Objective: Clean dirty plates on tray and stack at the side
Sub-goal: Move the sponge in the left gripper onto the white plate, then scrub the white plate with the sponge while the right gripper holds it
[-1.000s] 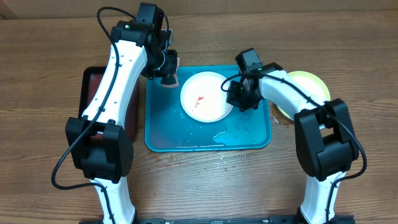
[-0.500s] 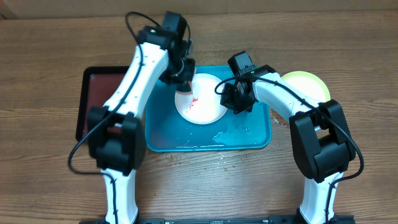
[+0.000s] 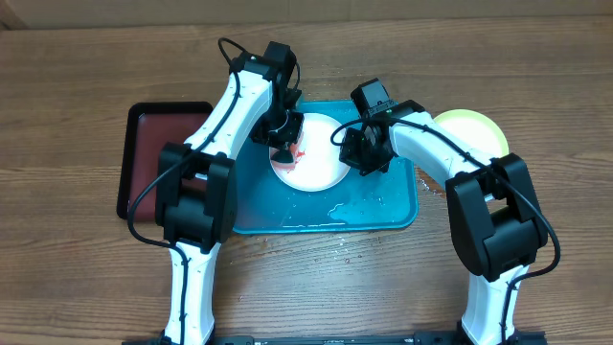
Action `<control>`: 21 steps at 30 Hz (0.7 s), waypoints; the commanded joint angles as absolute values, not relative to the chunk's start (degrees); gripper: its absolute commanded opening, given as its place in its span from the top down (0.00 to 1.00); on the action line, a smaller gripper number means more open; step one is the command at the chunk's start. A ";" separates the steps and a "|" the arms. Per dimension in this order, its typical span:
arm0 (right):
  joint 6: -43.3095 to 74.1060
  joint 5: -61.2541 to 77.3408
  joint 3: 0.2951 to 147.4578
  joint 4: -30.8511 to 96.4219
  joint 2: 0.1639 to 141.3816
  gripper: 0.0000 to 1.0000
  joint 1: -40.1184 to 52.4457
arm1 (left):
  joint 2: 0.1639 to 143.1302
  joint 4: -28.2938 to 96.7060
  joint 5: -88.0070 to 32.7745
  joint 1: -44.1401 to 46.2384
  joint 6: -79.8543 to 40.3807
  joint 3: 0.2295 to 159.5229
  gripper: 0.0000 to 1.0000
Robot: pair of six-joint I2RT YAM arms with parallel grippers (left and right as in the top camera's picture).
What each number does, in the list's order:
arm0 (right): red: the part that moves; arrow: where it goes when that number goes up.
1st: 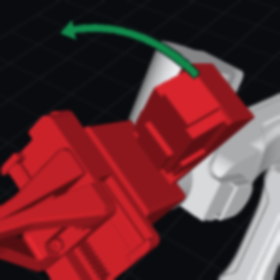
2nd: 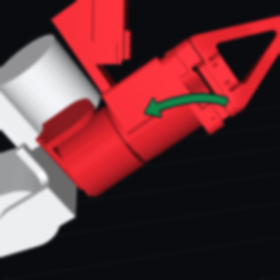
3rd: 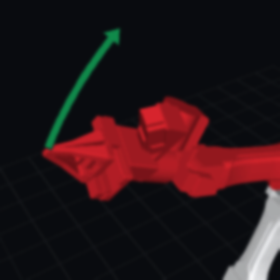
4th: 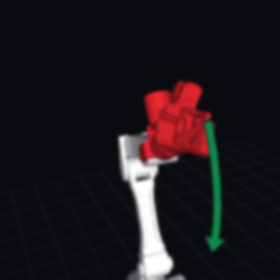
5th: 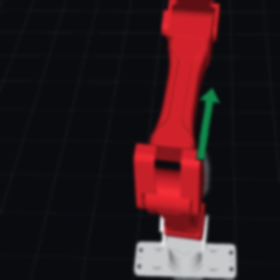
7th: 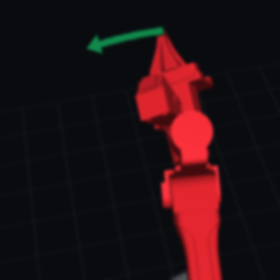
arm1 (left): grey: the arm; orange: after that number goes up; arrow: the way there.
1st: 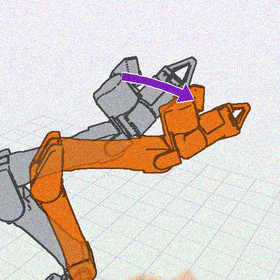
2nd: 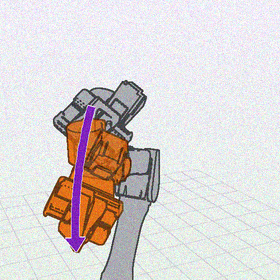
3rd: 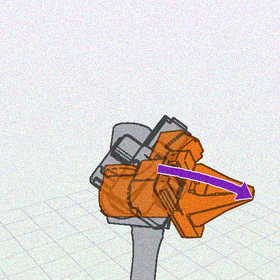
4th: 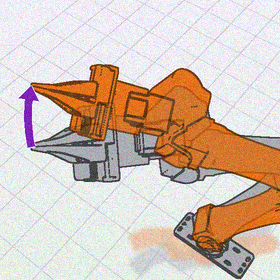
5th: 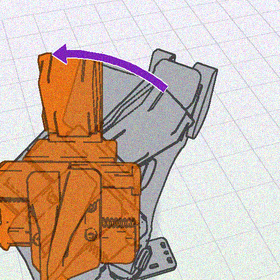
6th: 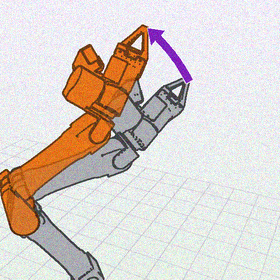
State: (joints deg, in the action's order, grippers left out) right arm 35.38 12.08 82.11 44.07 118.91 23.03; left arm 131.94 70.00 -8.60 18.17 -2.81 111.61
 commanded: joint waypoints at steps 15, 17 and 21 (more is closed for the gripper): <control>35.59 12.03 81.06 44.01 119.72 0.96 23.42 | 132.79 67.18 1.48 21.67 6.22 111.68 0.96; 35.59 12.03 81.06 44.01 119.72 0.96 23.42 | 132.79 66.67 9.13 21.50 -2.55 111.68 0.96; 35.59 12.03 81.06 44.01 119.72 0.96 23.42 | 132.79 66.63 14.59 21.39 -12.36 111.68 0.96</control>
State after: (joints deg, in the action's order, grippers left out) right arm 35.38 12.05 82.11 44.05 118.91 23.03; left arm 131.94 66.72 4.82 21.89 0.27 111.61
